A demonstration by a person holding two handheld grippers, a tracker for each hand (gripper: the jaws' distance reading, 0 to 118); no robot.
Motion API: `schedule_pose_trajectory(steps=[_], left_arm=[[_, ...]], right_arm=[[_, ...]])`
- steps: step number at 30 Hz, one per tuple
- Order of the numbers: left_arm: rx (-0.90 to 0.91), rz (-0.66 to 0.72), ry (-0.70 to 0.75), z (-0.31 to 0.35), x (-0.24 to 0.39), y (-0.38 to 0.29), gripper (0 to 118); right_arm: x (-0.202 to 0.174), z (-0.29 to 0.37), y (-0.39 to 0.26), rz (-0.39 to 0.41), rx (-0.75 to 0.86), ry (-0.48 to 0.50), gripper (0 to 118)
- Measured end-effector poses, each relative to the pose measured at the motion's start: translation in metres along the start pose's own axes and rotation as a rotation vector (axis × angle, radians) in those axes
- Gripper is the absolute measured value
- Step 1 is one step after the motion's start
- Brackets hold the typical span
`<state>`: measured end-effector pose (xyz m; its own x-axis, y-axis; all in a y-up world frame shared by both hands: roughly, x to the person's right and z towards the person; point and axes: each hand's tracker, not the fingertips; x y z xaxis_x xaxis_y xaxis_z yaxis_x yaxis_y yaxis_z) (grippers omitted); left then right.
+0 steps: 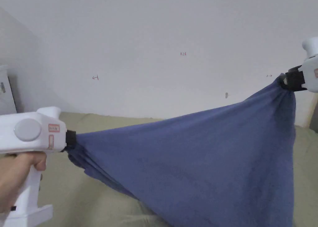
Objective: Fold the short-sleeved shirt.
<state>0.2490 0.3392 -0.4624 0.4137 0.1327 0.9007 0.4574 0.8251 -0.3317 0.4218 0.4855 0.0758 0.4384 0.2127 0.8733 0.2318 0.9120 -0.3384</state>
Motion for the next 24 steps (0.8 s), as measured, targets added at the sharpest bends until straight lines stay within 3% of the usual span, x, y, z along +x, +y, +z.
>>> schedule_pose_trajectory(steps=[9,13,24], left_arm=[[0.148,-0.058,0.031,0.085,0.055,0.122,0],[0.187,-0.047,0.044,0.104,0.060,0.147,0],[0.208,-0.042,0.115,0.101,0.058,0.165,0]], right_arm=[[0.034,0.051,0.030,-0.116,0.132,-0.121,2],[0.040,0.053,0.032,-0.185,0.165,-0.118,2],[0.030,0.034,0.047,-0.188,0.177,-0.104,2]])
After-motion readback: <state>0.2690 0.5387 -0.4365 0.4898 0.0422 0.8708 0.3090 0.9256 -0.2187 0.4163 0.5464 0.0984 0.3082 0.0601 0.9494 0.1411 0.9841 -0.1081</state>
